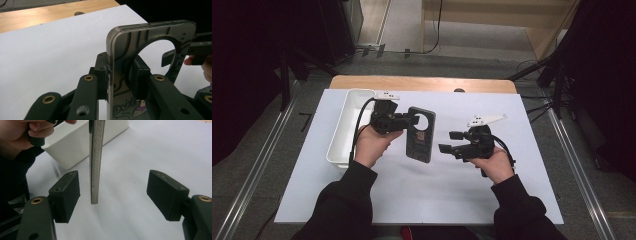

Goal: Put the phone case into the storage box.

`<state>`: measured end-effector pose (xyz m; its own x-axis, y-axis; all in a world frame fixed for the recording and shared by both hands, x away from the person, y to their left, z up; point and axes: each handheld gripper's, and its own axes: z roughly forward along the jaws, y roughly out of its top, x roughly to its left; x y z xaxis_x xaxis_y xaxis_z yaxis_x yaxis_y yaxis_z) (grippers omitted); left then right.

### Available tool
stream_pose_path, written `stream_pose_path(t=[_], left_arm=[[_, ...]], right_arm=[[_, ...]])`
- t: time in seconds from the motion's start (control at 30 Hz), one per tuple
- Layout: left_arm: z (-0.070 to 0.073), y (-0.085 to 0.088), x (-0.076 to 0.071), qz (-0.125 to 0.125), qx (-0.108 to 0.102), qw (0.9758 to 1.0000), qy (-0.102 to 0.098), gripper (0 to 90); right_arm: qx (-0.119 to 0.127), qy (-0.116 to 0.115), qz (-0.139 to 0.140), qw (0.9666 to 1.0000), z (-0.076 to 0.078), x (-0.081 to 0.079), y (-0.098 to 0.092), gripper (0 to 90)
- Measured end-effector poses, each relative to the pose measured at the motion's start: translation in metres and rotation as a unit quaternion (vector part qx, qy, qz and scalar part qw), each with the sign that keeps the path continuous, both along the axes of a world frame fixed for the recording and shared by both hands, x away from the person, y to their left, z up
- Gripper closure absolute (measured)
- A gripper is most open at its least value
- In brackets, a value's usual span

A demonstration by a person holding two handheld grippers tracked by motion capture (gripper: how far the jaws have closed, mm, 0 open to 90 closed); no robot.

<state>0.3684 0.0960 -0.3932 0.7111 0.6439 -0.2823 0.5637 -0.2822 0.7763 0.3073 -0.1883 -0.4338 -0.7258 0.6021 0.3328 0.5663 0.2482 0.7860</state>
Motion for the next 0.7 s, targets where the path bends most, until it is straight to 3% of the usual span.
stream_pose_path(t=[0.07,0.7], left_arm=[[0.0,0.0,0.0,-0.002,0.0,1.0,-0.001,70.6],[0.008,0.005,-0.002,-0.005,-0.001,1.0,-0.005,70.5]], right_arm=[[0.008,0.002,-0.002,1.0,-0.001,-0.003,-0.003,25.5],[-0.015,-0.008,-0.001,0.9999,-0.024,-0.031,-0.018,25.5]])
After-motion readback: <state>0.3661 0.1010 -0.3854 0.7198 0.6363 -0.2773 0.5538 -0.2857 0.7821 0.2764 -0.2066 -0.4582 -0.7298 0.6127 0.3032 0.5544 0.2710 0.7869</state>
